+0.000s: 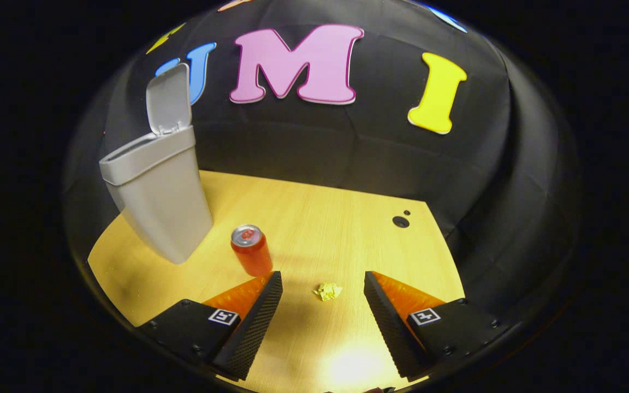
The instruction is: Press the lid of the desktop garbage bin to open it, pick up the crumpled paper on the desktop and throw it into the bin, then pick up the pop can on the desktop and drop it into the bin, and finally close the garbage bin lid.
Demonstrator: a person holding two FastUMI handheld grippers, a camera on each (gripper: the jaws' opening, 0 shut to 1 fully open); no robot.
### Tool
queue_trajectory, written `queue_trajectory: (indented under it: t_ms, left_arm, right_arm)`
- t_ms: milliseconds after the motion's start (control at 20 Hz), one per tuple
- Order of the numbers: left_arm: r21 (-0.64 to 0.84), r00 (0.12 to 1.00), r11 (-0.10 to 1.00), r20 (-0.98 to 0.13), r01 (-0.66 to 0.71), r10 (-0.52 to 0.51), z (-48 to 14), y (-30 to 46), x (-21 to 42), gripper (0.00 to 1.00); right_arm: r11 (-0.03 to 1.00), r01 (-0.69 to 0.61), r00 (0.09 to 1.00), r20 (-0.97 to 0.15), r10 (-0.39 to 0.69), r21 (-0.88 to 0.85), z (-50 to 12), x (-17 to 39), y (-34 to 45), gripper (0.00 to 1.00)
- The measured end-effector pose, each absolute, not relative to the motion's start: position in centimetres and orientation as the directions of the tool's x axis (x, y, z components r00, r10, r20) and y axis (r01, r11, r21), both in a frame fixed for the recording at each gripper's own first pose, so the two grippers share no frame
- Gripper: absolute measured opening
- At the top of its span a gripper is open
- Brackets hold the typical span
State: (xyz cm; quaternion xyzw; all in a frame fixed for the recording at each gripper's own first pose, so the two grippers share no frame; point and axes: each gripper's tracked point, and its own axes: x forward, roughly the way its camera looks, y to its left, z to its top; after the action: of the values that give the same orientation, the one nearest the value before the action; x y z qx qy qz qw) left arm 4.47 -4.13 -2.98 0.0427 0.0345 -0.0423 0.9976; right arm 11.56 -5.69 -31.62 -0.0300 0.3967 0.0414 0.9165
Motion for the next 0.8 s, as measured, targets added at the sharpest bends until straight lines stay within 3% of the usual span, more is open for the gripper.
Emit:
queue_trajectory:
  t_ms: [150,500,800]
  left_arm:
    - [0.066,0.993,0.996,-0.103,0.063,-0.056,-3.9,-3.9,5.0,0.96]
    - [0.096,0.984,0.995,-0.17,-0.037,0.053,-5.7,-2.6,5.6,0.96]
    - [0.042,0.965,0.991,-0.227,-0.128,0.134,-6.9,-1.5,5.4,0.96]
  right_arm:
    - [0.993,-0.105,0.612,-0.79,0.02,-0.056,-35.2,12.4,-7.1,0.97]
    - [0.992,-0.124,0.447,-0.891,0.077,0.023,-42.6,13.2,-6.5,0.98]
    - [0.993,-0.042,0.332,-0.936,0.117,0.109,-47.1,13.1,-6.2,0.96]
